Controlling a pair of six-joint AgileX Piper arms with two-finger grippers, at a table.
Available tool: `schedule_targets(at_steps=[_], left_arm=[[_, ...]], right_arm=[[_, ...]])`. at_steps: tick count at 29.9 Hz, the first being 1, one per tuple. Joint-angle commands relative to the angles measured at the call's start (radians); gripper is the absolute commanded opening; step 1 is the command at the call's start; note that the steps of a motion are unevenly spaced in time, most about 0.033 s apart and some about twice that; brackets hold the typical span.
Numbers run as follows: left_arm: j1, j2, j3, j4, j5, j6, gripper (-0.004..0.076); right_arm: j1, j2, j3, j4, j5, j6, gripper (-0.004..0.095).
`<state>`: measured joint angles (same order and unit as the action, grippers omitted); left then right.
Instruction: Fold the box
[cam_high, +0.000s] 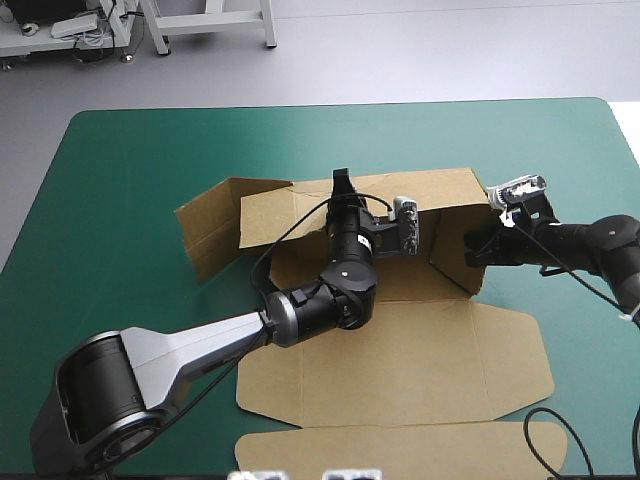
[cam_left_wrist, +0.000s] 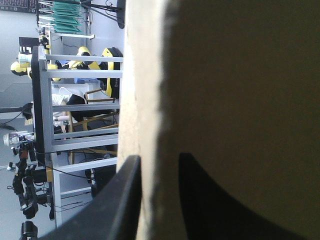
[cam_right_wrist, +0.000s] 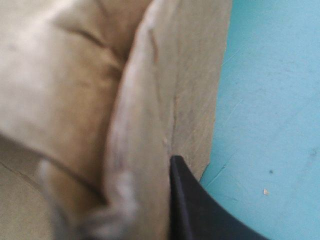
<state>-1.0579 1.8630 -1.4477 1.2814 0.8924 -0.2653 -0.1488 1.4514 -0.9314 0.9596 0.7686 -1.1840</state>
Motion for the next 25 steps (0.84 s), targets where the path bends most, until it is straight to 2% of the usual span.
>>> schedule_targets(at_steps=[1,4,9,17,25], left_arm=[[-0.005,-0.031,-0.006,-0.027,0.025,-0.008,0.0336],[-0.009,-0.031,-0.006,0.002,0.027,-0.008,0.0394],[-0.054,-0.031,-0.008,0.076,0.041,-0.020,0.0391],[-0.218,-0.053,-0.008,0.246,0.162,-0.143,0.0388],[-0.362,-0.119,-0.008,0.299,0.171,-0.191,0.0386]], right_arm=[[0.003,-0.017,-0.018,0.028,0.053,0.016,0.0002],[0.003,-0.017,-0.018,0.012,0.057,0.018,0.0002],[0.003,-0.017,-0.018,0.005,0.068,0.029,0.0002],[0.003,-0.017,-0.018,0.003,0.068,0.037,0.0001],[0.003,-0.017,-0.018,0.001,0.068,0.037,0.0001]])
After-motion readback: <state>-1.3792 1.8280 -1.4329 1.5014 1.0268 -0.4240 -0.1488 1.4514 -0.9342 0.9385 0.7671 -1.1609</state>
